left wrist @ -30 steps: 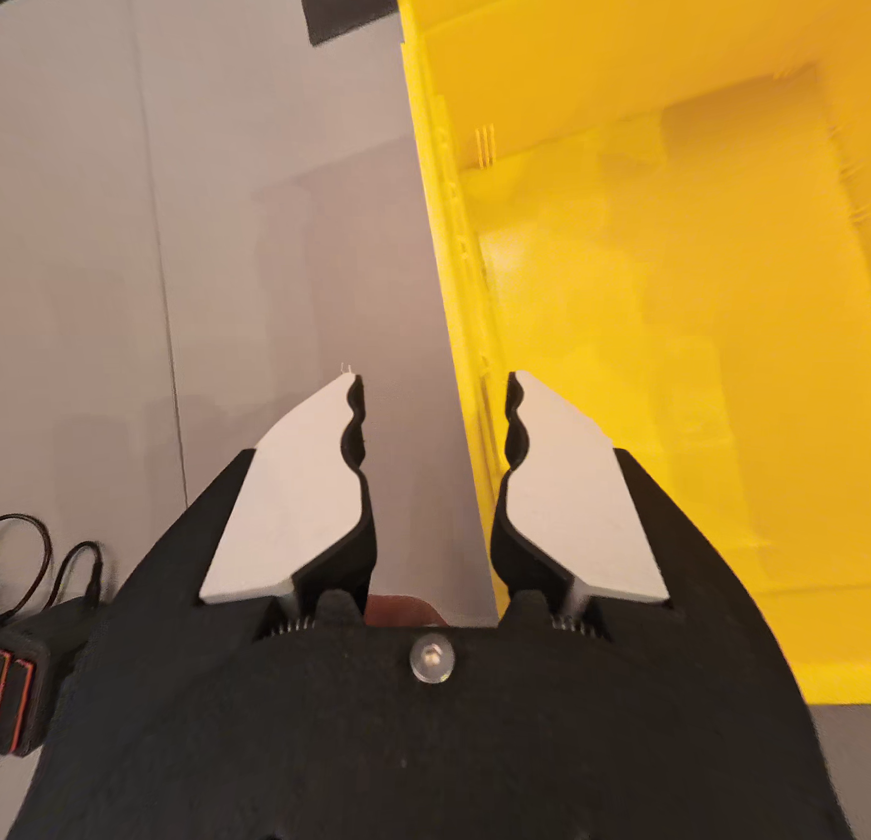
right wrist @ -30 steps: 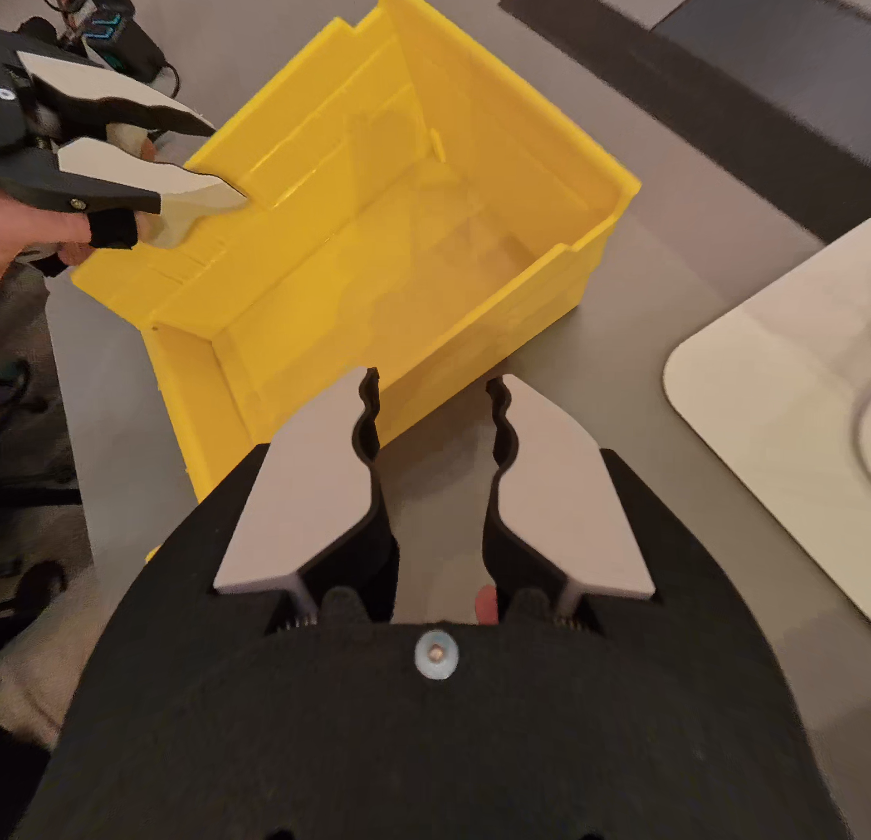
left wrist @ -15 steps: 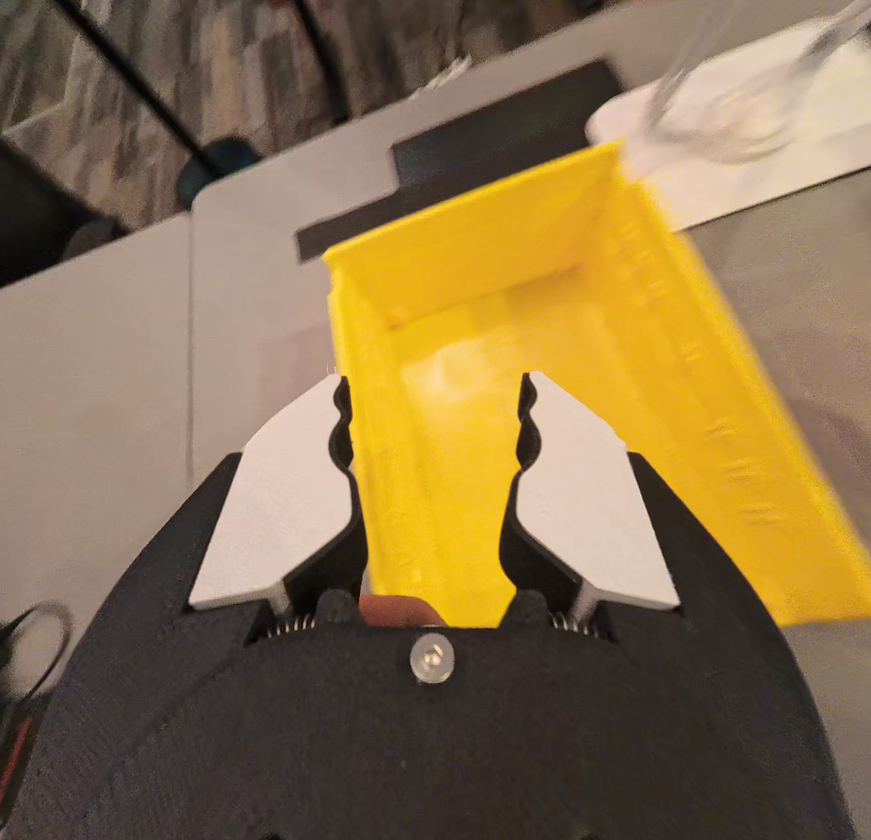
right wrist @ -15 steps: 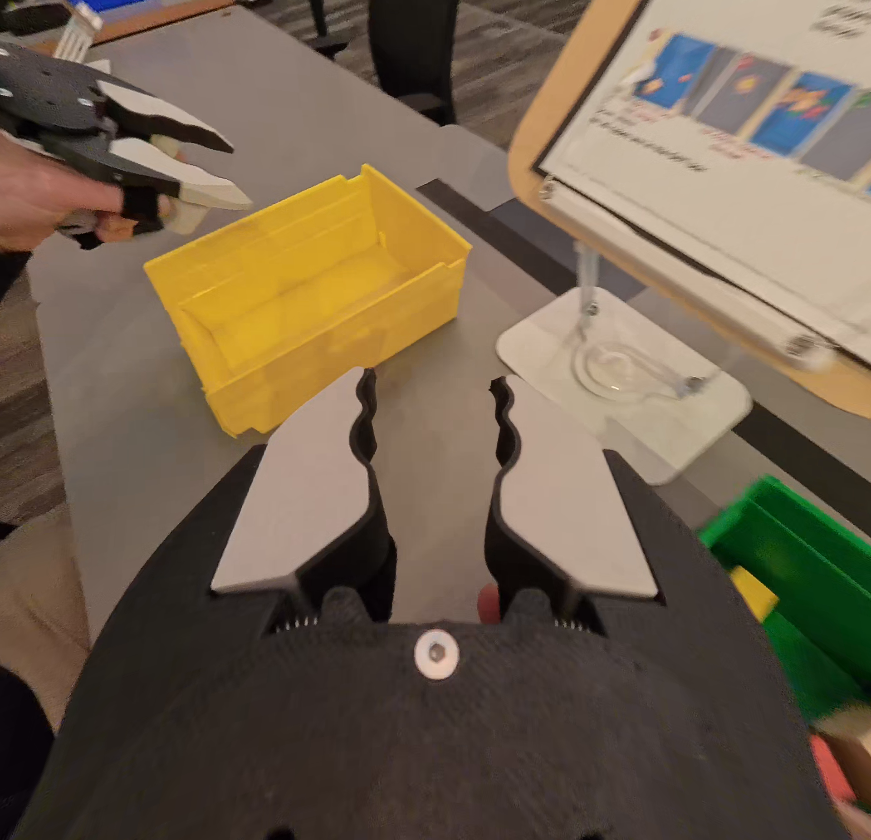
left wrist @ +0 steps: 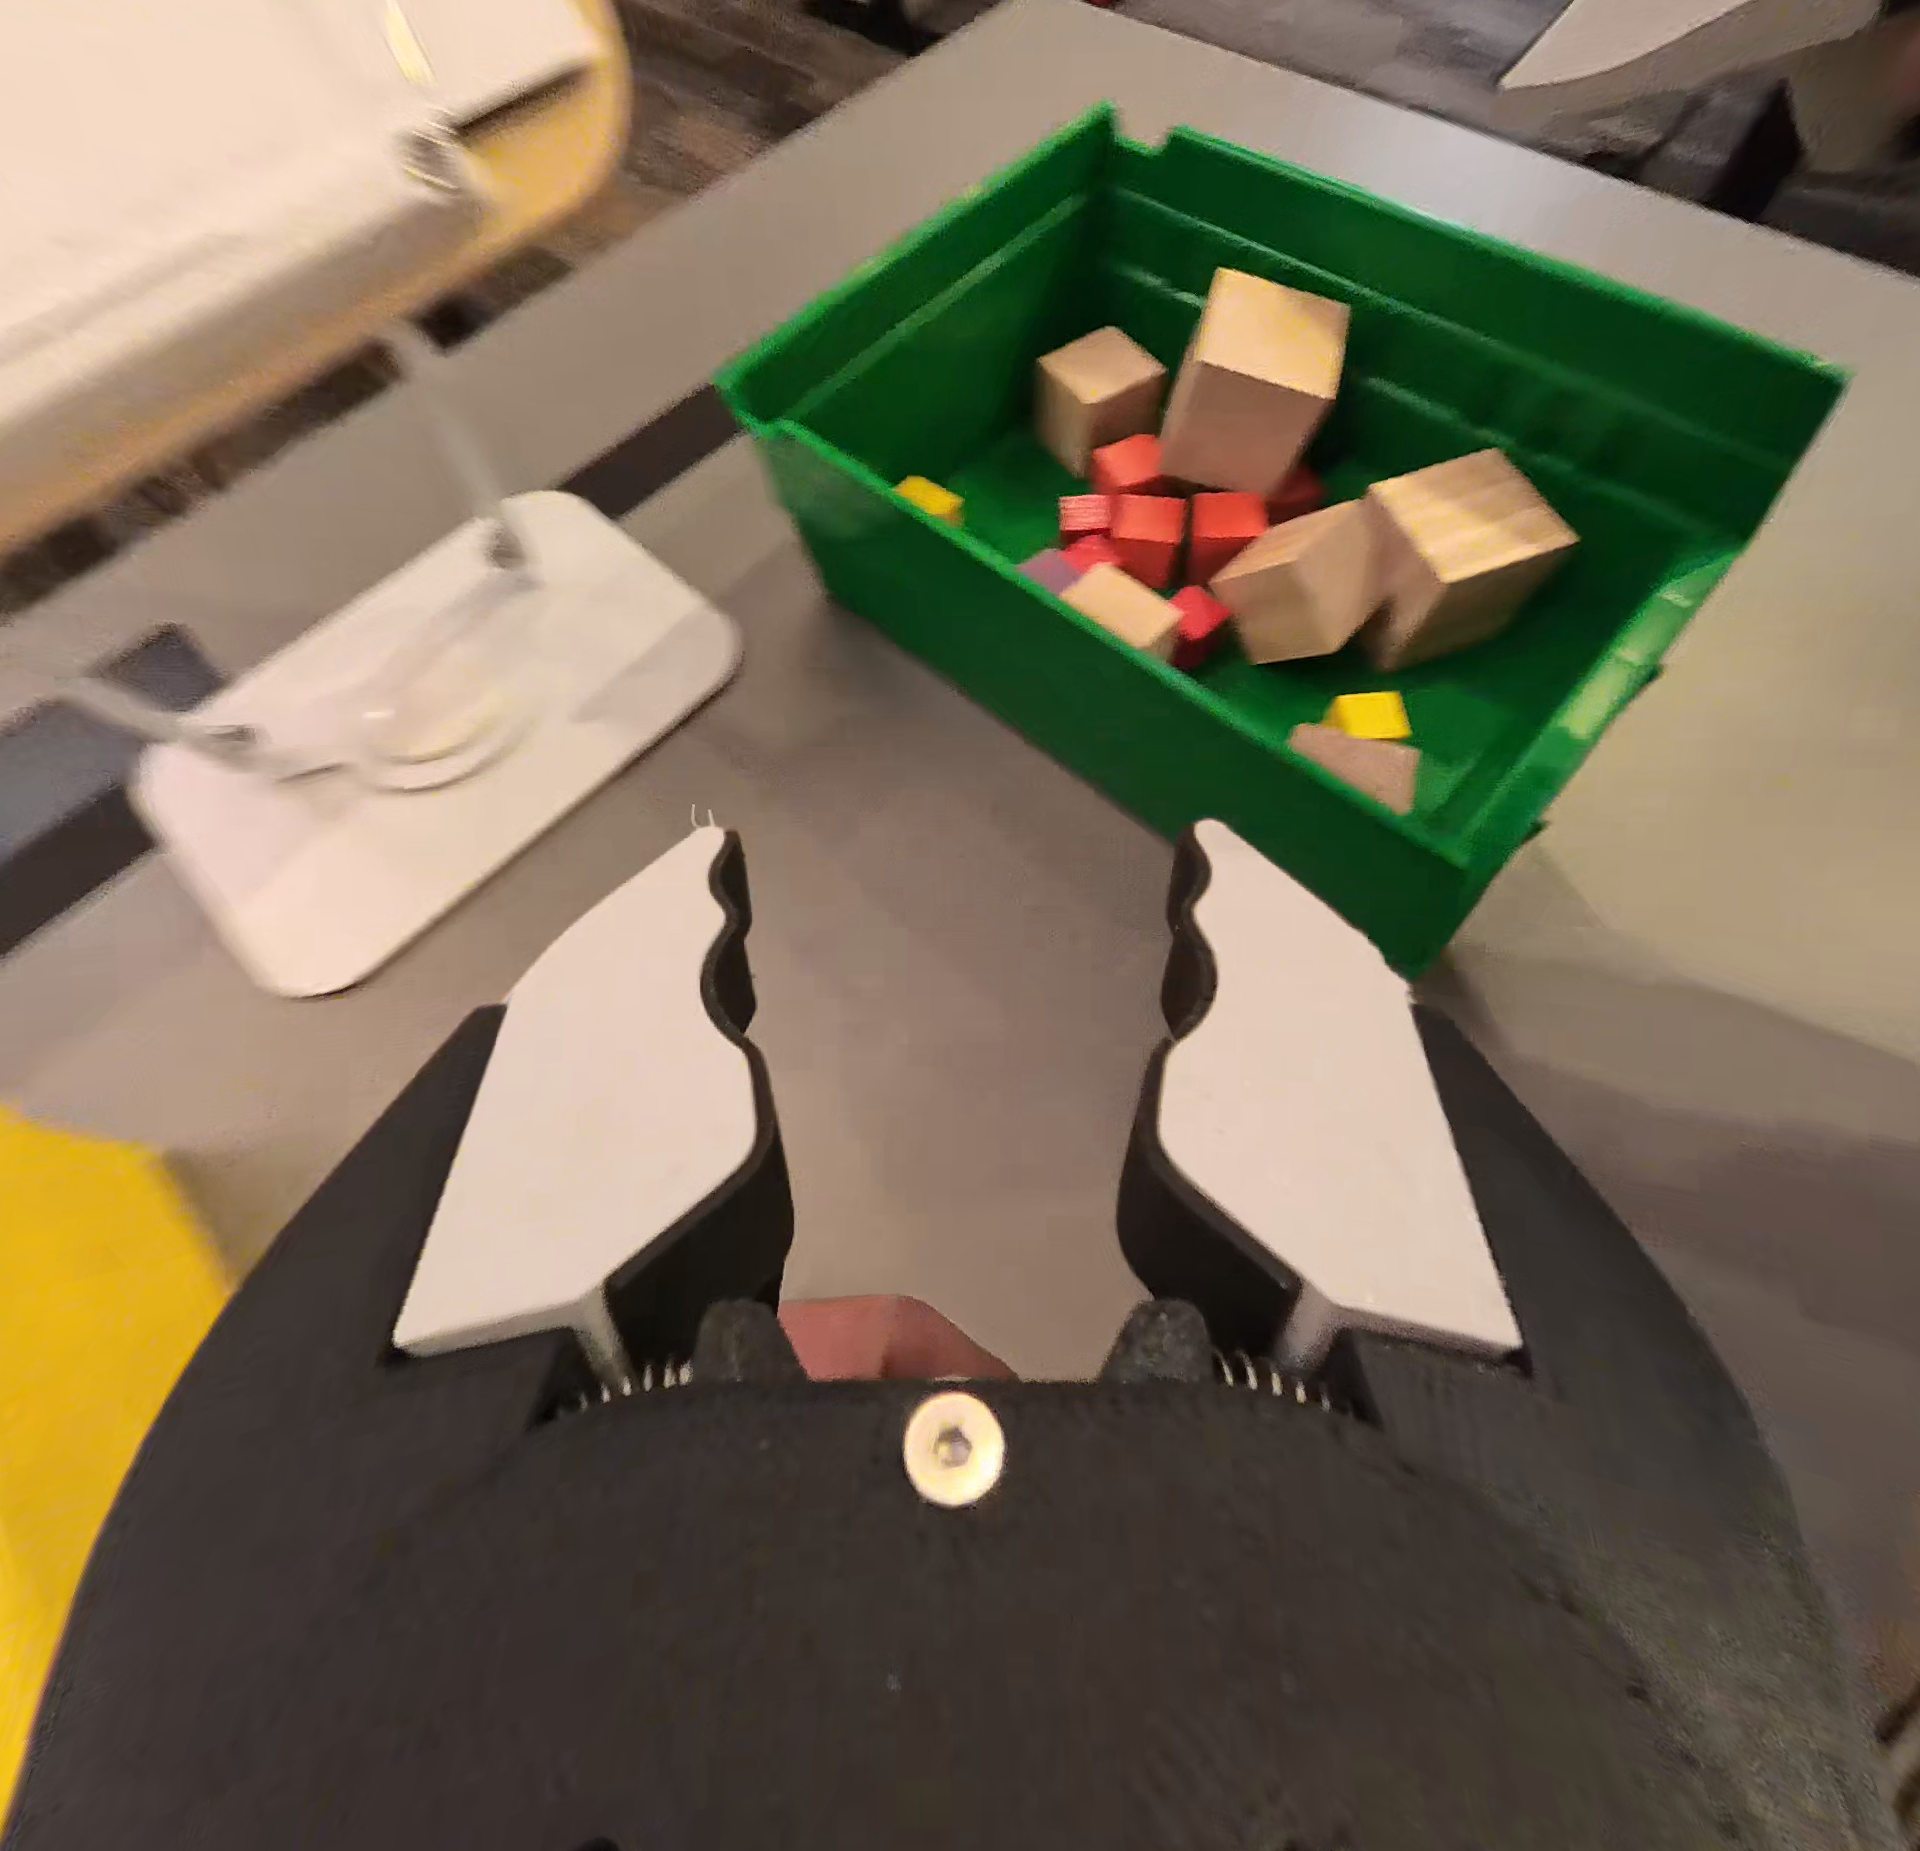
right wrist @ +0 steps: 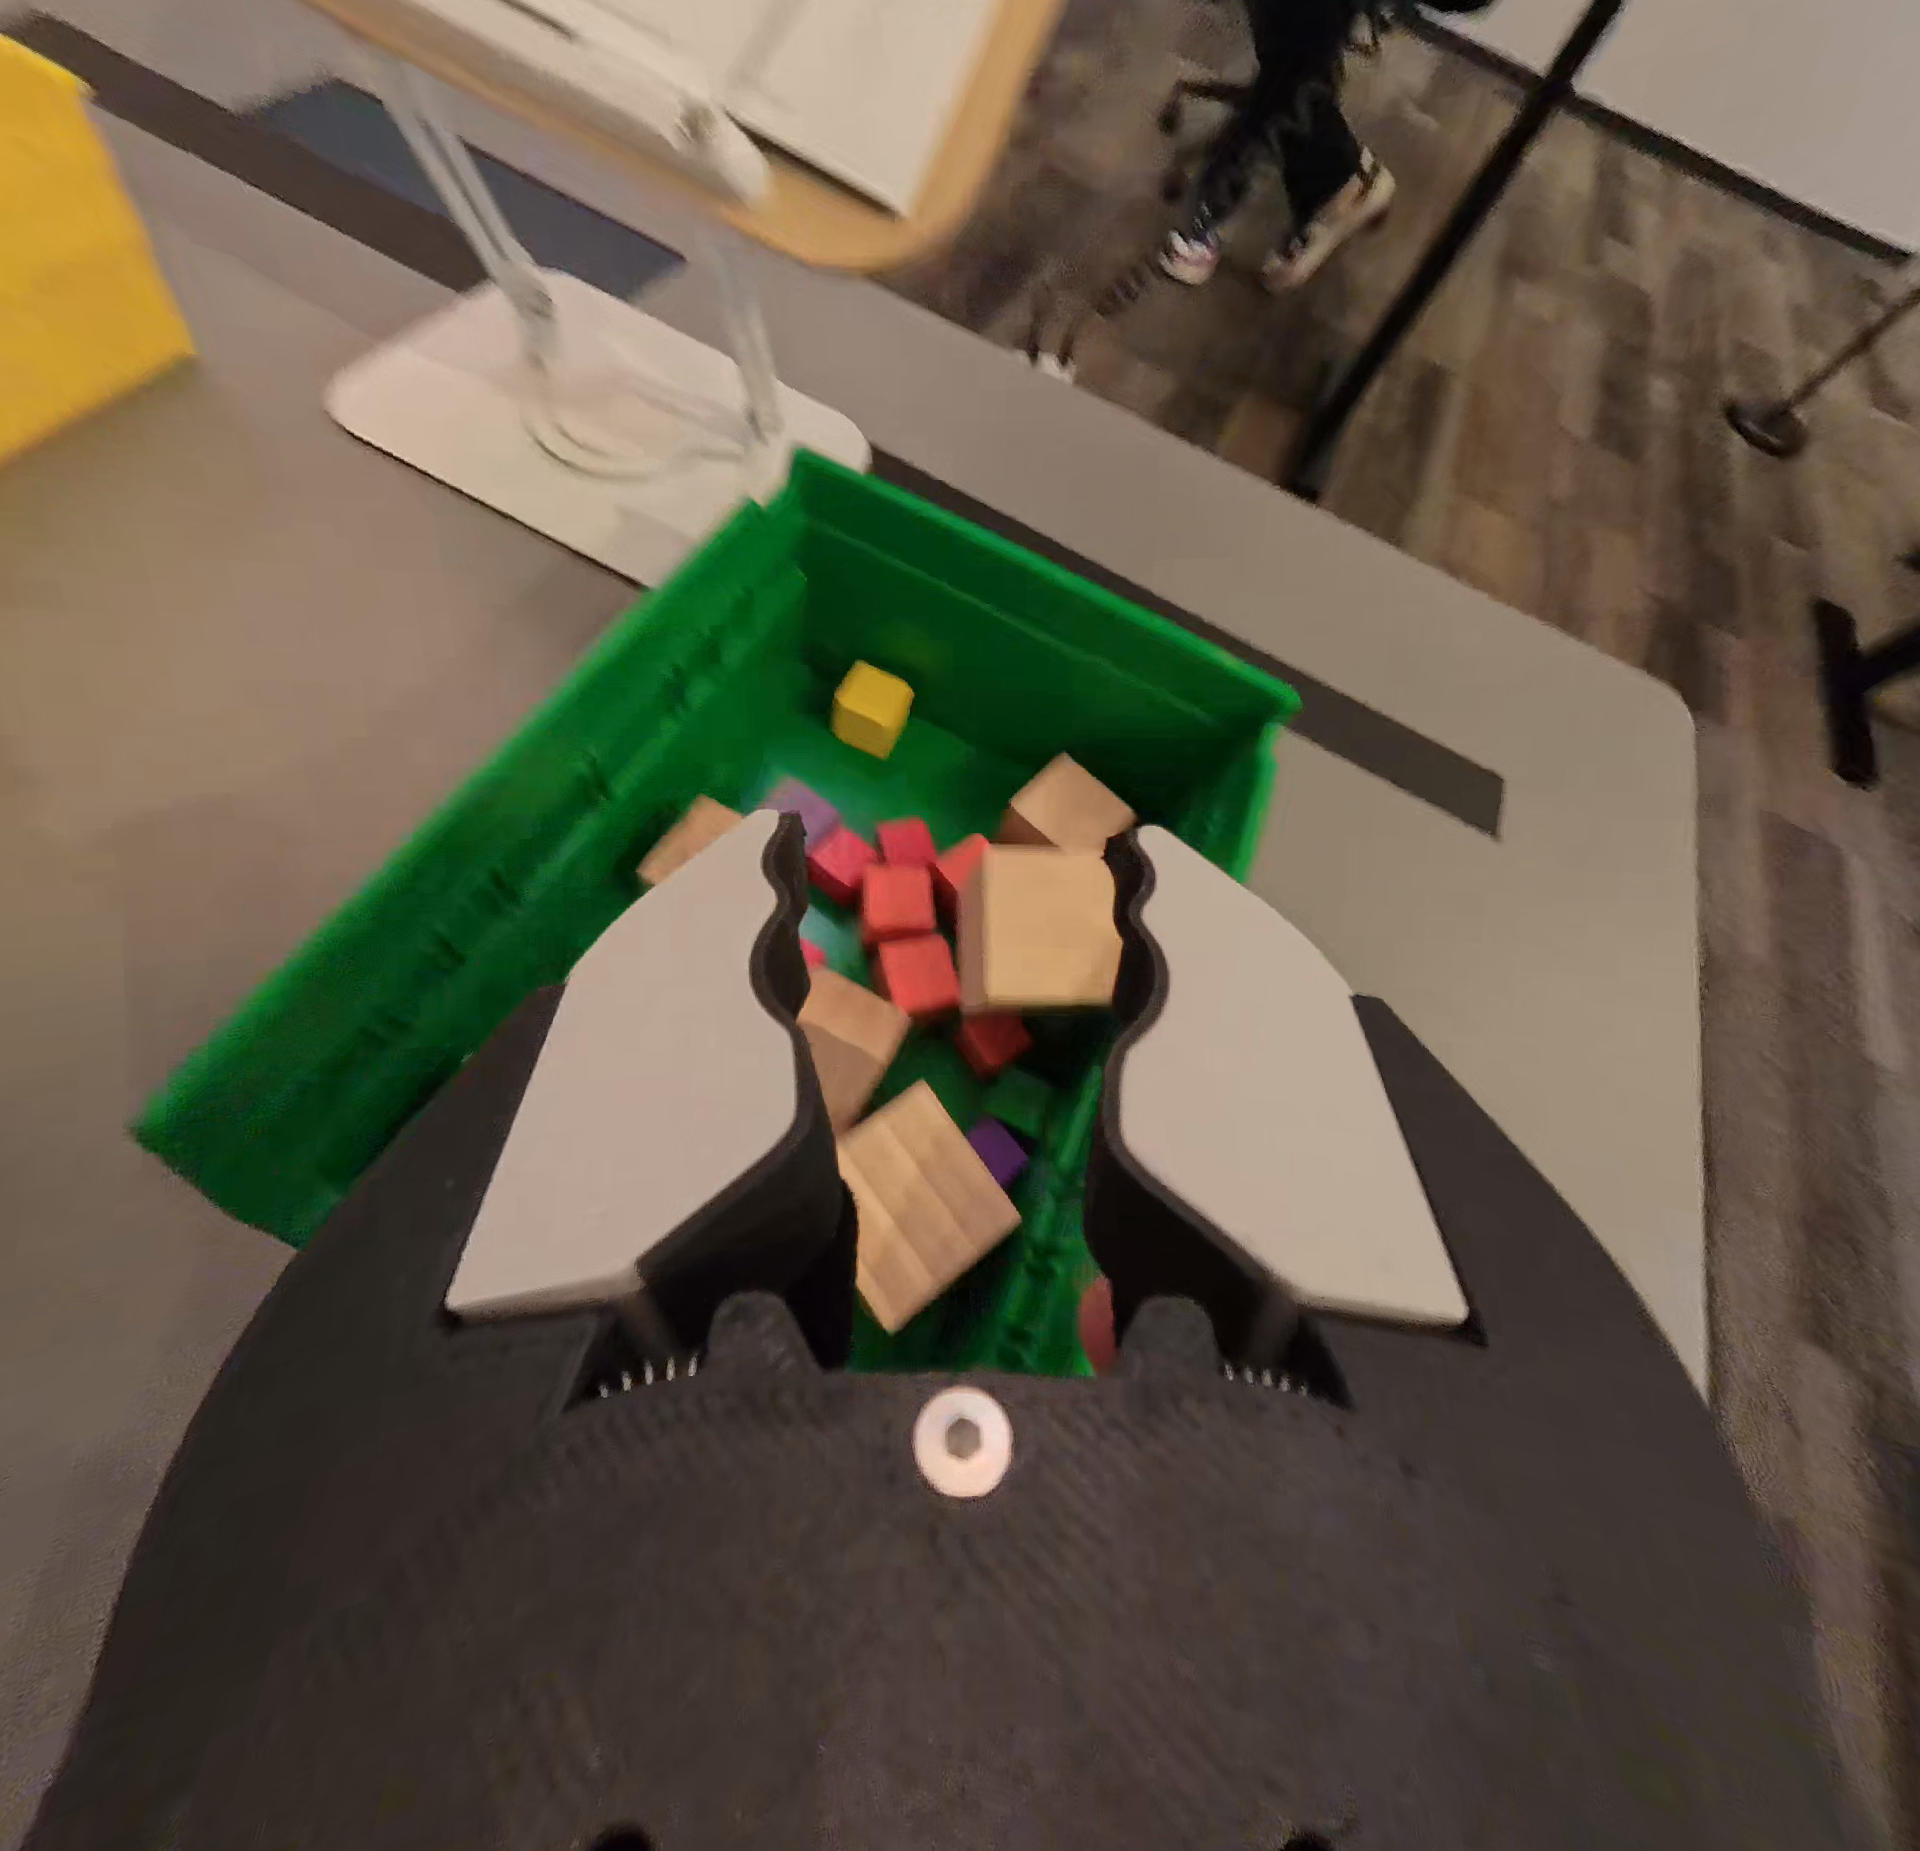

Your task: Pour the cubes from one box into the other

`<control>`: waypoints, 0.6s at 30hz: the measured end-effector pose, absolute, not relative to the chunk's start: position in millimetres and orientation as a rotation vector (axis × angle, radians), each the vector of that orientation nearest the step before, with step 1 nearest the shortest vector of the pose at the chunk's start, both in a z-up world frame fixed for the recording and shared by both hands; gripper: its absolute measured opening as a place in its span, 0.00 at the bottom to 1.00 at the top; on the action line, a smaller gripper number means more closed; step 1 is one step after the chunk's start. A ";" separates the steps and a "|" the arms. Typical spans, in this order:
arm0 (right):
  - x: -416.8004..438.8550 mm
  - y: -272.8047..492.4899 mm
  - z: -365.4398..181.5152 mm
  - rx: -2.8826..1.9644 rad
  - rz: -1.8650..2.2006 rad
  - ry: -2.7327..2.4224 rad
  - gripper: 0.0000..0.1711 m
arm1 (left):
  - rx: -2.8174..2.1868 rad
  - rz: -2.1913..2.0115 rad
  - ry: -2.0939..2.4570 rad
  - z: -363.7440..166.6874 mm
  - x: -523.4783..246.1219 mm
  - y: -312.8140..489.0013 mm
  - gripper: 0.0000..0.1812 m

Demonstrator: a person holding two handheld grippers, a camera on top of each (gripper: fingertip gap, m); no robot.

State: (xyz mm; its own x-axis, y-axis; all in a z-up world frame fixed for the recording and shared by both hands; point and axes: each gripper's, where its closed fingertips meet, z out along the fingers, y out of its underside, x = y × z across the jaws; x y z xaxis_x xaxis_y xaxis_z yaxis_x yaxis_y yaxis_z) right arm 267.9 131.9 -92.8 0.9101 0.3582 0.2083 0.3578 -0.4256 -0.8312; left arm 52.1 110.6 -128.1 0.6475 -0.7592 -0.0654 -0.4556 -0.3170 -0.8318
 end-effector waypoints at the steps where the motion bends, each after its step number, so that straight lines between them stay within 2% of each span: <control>1: 281.8 129.2 -100.5 -2.068 -0.031 -0.491 0.31 | -1.982 -0.474 0.958 -138.7 68.5 107.1 0.43; 8: 356.7 111.9 -160.8 -2.196 -0.241 -0.428 0.30 | -2.038 -0.623 0.892 -182.3 135.7 106.5 0.42; 14: 361.5 103.4 -179.9 -2.227 0.013 -0.272 0.18 | -2.024 -0.699 0.865 -182.9 150.8 107.2 0.36; 18: 362.6 96.0 -180.2 -2.247 0.143 -0.222 0.22 | -2.004 -0.836 0.824 -177.5 158.1 99.0 0.40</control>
State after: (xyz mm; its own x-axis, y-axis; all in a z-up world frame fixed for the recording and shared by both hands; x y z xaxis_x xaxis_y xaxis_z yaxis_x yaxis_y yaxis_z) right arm 362.6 96.0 -180.2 0.9776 0.2087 -0.0275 0.1111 -0.6223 -0.7749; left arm 158.1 99.0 -177.5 0.5703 -0.7781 0.2633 -0.2527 -0.4712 -0.8451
